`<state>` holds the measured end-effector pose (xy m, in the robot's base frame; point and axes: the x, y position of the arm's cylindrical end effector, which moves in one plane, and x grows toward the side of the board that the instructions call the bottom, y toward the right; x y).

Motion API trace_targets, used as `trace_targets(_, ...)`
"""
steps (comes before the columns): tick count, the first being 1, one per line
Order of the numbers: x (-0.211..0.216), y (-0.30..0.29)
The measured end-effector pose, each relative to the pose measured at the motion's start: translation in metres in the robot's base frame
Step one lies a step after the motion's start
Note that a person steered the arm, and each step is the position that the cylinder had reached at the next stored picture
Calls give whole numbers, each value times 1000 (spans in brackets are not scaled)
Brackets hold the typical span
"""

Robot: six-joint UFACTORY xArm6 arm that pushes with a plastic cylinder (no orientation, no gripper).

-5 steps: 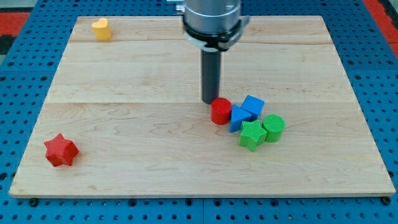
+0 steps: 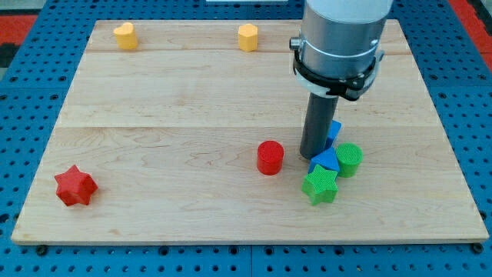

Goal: Push the red circle into group of blocks

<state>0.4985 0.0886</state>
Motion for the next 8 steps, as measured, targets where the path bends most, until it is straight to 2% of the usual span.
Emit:
trace_targets(2, 3, -18)
trace_targets(4, 34, -26)
trace_targets(5, 51, -52)
trace_targets(6, 78, -50)
trace_targets(8, 72, 12)
